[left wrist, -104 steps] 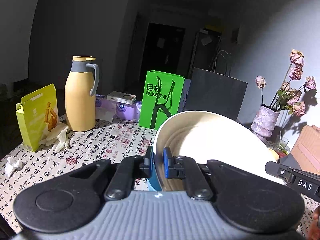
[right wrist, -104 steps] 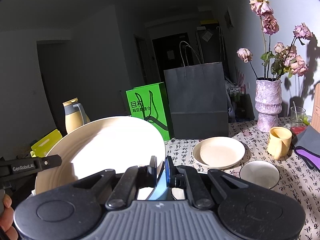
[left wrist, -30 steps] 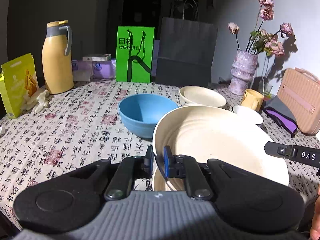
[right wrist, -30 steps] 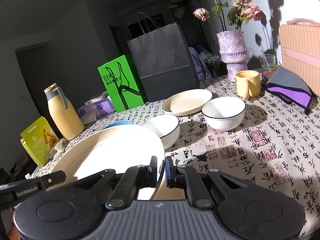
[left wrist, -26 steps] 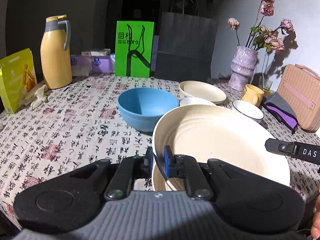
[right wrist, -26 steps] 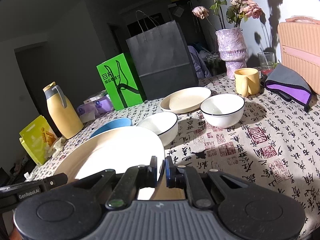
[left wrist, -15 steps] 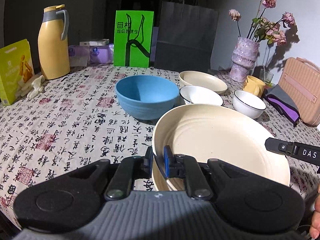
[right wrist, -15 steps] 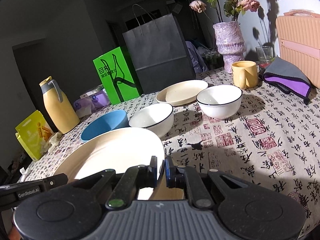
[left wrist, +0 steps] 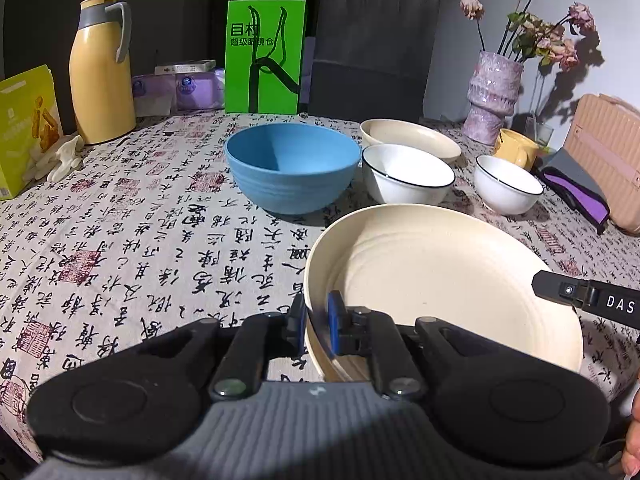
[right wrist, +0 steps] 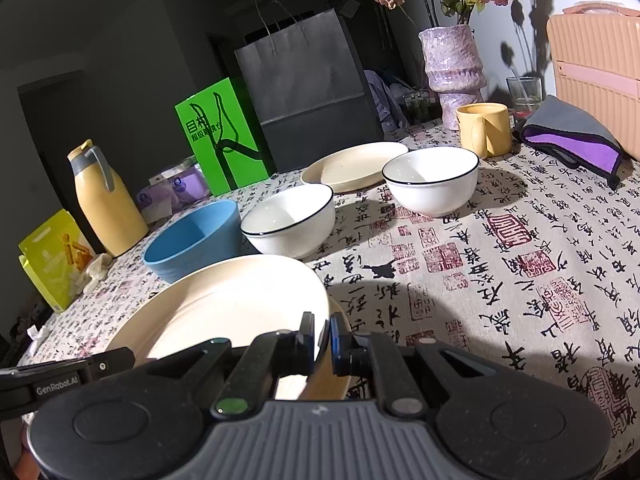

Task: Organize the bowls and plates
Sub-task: 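Lower both held cream plates onto the cream plate beside the blue bowl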

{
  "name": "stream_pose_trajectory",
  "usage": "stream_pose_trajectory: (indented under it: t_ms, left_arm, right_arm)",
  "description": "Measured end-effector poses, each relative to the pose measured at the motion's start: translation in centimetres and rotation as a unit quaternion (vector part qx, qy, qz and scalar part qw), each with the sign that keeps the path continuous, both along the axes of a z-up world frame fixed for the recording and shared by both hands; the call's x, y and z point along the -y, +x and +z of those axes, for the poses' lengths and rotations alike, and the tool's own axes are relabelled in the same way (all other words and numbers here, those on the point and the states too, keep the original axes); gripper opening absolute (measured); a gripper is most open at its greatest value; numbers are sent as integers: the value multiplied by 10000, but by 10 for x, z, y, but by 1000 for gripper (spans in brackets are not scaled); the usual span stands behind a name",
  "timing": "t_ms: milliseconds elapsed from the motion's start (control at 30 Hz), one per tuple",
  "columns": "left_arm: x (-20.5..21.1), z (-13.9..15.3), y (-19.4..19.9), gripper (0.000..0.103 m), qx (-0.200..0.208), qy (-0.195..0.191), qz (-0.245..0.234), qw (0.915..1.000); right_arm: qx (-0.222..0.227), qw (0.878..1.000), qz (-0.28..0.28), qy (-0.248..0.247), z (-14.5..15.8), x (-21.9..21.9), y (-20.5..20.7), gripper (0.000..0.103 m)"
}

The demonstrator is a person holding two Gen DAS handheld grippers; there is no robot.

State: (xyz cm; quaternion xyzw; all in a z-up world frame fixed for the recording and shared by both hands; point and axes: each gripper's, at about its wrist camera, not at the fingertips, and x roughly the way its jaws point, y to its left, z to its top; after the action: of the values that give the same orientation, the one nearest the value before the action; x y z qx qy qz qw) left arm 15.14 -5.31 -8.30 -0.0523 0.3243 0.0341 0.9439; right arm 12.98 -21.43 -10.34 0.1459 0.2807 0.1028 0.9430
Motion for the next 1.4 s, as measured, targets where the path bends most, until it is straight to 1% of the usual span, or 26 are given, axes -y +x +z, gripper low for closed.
stream_pose_trajectory:
  t_ms: [200, 633, 1067, 1233, 1400]
  left_arm:
    - [5, -7, 1, 12, -23, 143, 6, 9999]
    - [13, -15, 2, 13, -16, 493, 19, 9988]
    - [19, -22, 4, 13, -46, 697, 3, 9976]
    - [20, -24, 4, 13, -49, 758, 9, 9971]
    - [20, -25, 4, 13, -44, 782, 18, 9969]
  right_arm:
    - [19, 10000, -5, -88, -5, -1, 0, 8]
    - [123, 9986, 10, -514, -13, -11, 1, 8]
    - [318, 9929, -10, -1149, -18, -24, -2, 8]
    - [404, 9885, -9, -1457, -20, -31, -5, 8]
    - [486, 9850, -3, -1657, -21, -37, -6, 8]
